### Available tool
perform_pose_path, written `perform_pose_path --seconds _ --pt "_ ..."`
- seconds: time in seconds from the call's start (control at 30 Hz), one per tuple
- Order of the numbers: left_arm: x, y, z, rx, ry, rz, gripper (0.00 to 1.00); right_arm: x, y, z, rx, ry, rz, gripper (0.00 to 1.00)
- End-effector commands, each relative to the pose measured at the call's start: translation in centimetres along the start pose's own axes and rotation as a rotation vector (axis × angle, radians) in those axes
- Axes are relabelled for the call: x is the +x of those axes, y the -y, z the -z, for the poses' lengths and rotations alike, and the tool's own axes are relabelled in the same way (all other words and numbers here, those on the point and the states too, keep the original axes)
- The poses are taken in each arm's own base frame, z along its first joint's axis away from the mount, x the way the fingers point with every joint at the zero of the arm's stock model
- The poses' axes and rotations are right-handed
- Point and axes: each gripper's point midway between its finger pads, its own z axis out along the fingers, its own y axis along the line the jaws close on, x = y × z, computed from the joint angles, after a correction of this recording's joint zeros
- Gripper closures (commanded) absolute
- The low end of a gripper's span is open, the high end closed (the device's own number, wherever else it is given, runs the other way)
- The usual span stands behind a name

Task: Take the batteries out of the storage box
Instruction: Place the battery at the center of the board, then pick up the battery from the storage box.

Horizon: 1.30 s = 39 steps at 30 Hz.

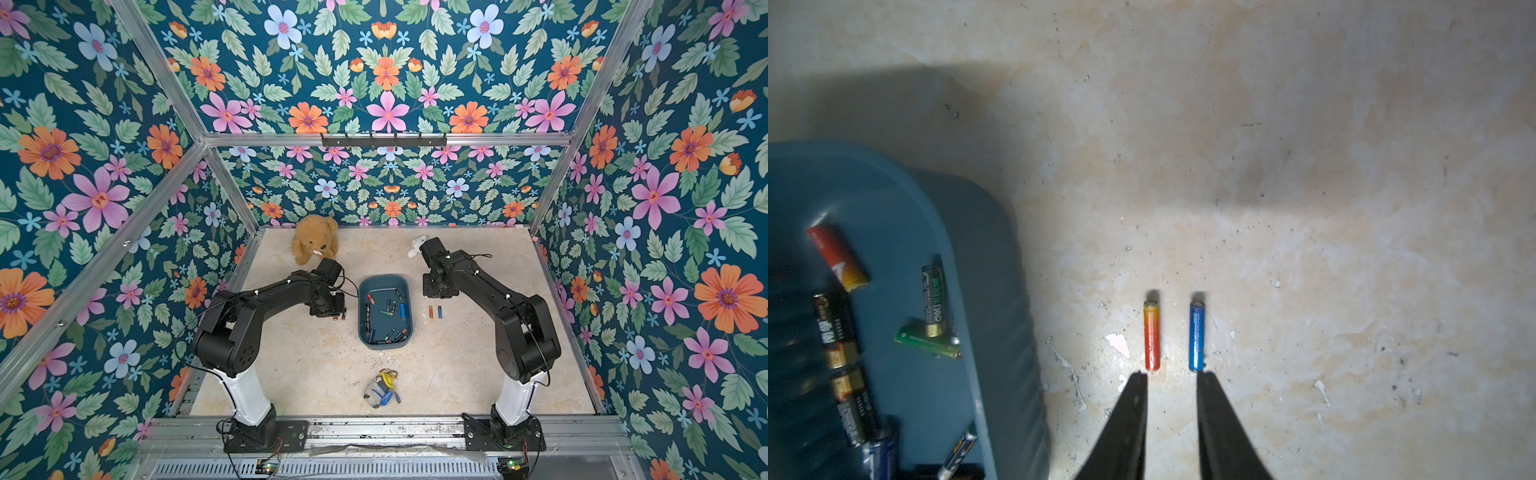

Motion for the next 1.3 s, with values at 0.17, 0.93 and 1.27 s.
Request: perform_pose_path --seconds 0.17,0.93,1.27 --pt "-0.2 0.0 0.5 -0.005 0.006 -0.002 0.72 0.2 0.2 0.0 0.01 -0.005 -0.004 0.73" --pt "-1.4 0.2 3.3 0.002 0.054 0.002 0.71 -0.5 -1.3 1.1 -0.003 0.015 0.02 0.73" --pt "-1.1 0.0 3.9 0.004 0.06 0.006 0.7 -1.3 -5.7 2.1 -0.01 0.036 0.074 0.73"
